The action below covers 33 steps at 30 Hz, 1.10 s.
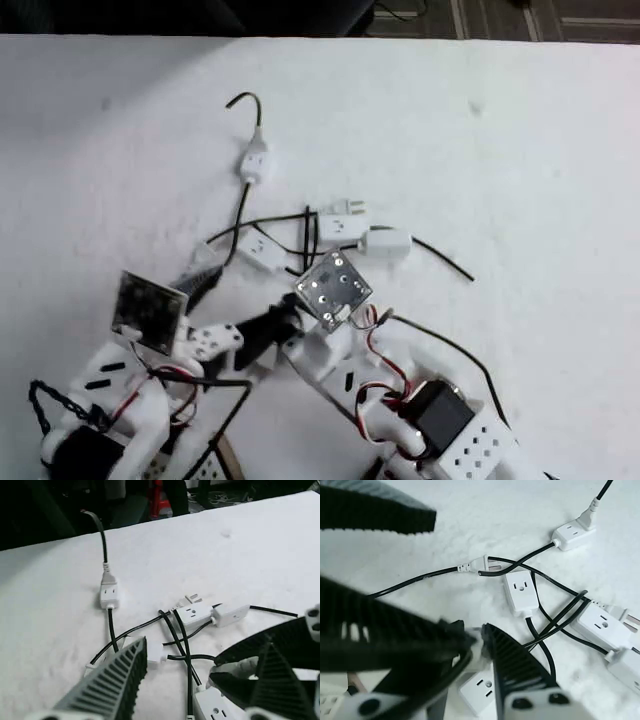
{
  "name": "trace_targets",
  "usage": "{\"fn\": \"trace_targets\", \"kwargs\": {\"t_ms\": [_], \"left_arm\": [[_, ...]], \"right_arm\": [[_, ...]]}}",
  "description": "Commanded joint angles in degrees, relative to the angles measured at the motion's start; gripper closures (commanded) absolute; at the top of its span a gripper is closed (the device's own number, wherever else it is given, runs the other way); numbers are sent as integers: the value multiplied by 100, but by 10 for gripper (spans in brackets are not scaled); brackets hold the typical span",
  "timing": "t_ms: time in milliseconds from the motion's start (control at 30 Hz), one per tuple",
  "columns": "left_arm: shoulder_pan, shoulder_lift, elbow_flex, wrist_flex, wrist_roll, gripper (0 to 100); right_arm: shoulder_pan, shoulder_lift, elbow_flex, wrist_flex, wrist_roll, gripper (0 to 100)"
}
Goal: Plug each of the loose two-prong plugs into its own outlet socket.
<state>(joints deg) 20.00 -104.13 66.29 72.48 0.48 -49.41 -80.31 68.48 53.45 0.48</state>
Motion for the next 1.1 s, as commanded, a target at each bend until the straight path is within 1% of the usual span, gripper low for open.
{"fn": "trace_targets", "kwargs": {"t_ms": [0, 133, 200, 267, 400, 567, 667, 733, 833, 1000, 1067], "left_arm": [[303, 13, 18, 0, -211, 654], [259, 13, 18, 0, -220, 654], [92, 13, 0, -9, -220, 654], [-312, 13, 0, -62, -220, 654], [-1367, 40, 35, -360, -264, 654], [-2185, 48, 35, -387, -826, 654], [-2448, 57, 35, -387, -1116, 662], [-2492, 180, -18, -396, -1371, 695], [-2492, 840, -273, -431, -1618, 722], [-2492, 2774, -1160, -431, -1802, 699], [-2475, 3618, -1530, -431, -1978, 687]], "right_arm": [[-31, -31, -35, -145, -26, 981], [-22, -31, -35, -145, -35, 981], [48, -22, -35, -145, -18, 981], [242, -22, -35, -145, -18, 982], [813, -22, -35, -136, -9, 982], [1411, 22, -26, -110, -44, 982], [1719, 356, -26, -127, -53, 982], [1921, 743, -44, -136, -62, 982], [2211, 1349, -70, -171, -62, 982], [2853, 2176, -62, -804, -62, 982], [3099, 2431, -53, -1086, -70, 981]]}}
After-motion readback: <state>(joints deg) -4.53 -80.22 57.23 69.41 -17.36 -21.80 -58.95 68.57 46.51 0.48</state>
